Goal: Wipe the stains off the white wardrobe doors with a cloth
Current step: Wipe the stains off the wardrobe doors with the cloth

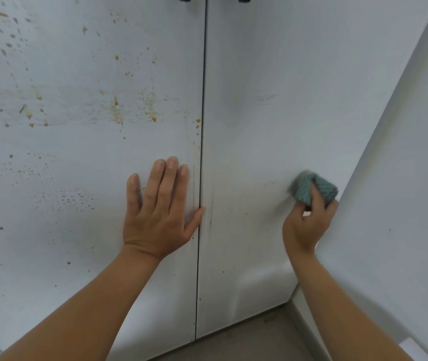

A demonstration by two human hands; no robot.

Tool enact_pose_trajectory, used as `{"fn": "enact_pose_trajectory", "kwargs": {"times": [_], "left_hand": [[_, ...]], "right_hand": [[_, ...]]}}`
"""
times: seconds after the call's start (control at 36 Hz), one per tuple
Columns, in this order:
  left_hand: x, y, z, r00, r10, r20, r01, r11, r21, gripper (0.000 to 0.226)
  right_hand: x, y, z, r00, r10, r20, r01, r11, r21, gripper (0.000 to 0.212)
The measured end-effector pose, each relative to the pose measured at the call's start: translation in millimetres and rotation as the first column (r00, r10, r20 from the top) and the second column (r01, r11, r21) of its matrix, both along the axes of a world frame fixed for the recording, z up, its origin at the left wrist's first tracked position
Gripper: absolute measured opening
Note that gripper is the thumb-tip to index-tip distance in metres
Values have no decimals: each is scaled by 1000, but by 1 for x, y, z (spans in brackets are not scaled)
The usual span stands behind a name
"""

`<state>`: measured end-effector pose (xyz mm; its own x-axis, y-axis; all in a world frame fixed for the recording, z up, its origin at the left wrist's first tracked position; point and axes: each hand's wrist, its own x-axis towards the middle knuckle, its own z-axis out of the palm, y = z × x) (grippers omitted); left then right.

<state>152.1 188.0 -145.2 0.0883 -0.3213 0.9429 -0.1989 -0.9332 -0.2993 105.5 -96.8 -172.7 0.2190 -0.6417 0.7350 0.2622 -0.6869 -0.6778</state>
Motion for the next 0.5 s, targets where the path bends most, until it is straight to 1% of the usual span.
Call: {"fn": "enact_pose_trajectory", "kwargs": {"times": [0.03, 0.06, 0.08, 0.14, 0.19, 0.25, 0.31, 0.36, 0.39, 0.42, 0.5], "left_hand": [[-1, 0, 0, 1000, -2, -1, 2, 1000, 0, 91], [0, 1, 0, 1000, -2, 0, 2, 1000, 1, 91], [0, 1, -1, 1000, 2, 1, -2, 1000, 0, 91], [0, 0, -1, 1000, 9, 2, -9, 1000, -1, 91], [0, 0, -1, 1000, 6, 0, -6, 1000, -1, 91], [0, 0, -1, 1000, 3, 0, -3, 1000, 1, 91], [-1, 0, 0, 1000, -3, -3, 3, 1000, -3, 91], [0, 0, 0, 1000, -2, -7, 2, 1000, -3, 91], [-1, 0, 0, 1000, -3, -9, 3, 1000, -3, 91], [-1, 0, 0, 1000, -8, -10, 8, 1000, -5, 91], [-2, 1, 1, 1000, -16, -14, 16, 1000, -2, 90]], "right_hand": [[5, -3, 8, 1000, 1, 11, -2, 996, 86, 42], [9, -4, 14, 1000, 6, 16, -8, 990, 140, 43], [11, -1, 17, 1000, 5, 18, -8, 987, 163, 45], [12, 14, 15, 1000, 0, 13, -1, 991, 133, 45], [8, 34, 5, 1000, 20, -9, -20, 999, 34, 45], [0, 51, -10, 995, 76, -59, -83, 990, -113, 44], [-8, 55, -24, 980, 143, -136, -175, 946, -272, 40], [-14, 48, -27, 970, 175, -166, -225, 906, -359, 39], [-15, 43, -24, 973, 170, -153, -215, 910, -354, 39], [-14, 37, -19, 980, 152, -125, -185, 930, -316, 40], [-5, 20, 0, 996, 87, -5, -87, 991, -106, 39]]}}
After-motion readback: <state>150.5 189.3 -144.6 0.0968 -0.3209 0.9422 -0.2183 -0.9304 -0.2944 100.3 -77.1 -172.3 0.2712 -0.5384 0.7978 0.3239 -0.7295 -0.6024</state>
